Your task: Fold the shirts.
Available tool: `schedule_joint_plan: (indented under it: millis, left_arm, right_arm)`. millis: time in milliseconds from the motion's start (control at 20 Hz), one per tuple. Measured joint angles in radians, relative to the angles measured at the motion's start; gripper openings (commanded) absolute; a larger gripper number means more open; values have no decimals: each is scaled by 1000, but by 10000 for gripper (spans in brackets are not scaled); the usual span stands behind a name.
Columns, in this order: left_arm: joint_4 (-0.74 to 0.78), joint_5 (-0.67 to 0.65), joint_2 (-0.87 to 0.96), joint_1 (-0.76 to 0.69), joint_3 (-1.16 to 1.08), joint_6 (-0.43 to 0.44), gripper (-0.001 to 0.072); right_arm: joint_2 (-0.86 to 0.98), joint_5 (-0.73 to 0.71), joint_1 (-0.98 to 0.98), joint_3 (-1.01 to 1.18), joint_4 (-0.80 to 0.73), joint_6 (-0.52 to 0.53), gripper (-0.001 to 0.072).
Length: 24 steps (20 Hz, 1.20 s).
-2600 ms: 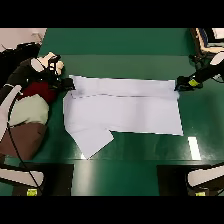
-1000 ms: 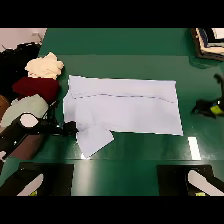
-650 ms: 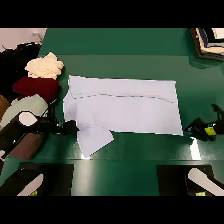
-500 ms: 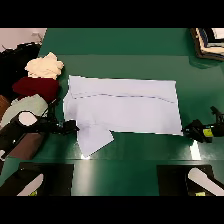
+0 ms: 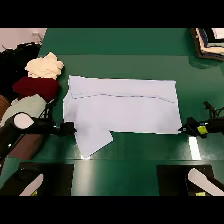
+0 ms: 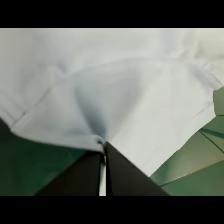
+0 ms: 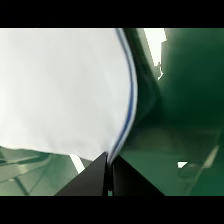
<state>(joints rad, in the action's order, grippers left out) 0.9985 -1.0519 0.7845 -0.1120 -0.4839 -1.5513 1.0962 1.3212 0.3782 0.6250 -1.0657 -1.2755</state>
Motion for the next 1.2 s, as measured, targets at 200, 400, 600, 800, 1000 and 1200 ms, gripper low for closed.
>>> schedule_joint_plan:
  millis: [200,400,600,800,1000,1200]
  left_arm:
    - [40,-174,-167,0,0,-88,20]
    - [-20,-277,-299,-1,-18,-160,20]
    - [23,-199,-255,-1,-98,-152,21]
    - [85,-27,-53,-1,-196,-77,22]
    - [111,167,197,-1,-312,-32,23]
    - [119,290,381,0,-416,-18,689]
  right_arm:
    - [-104,108,-7,60,-112,2,14]
    - [-230,175,7,88,-198,-23,13]
    - [-232,187,-37,184,-202,-53,13]
    - [-71,119,-130,346,-174,-82,14]
    - [164,40,-207,529,-96,-92,15]
    - [379,-2,-236,700,23,-95,468]
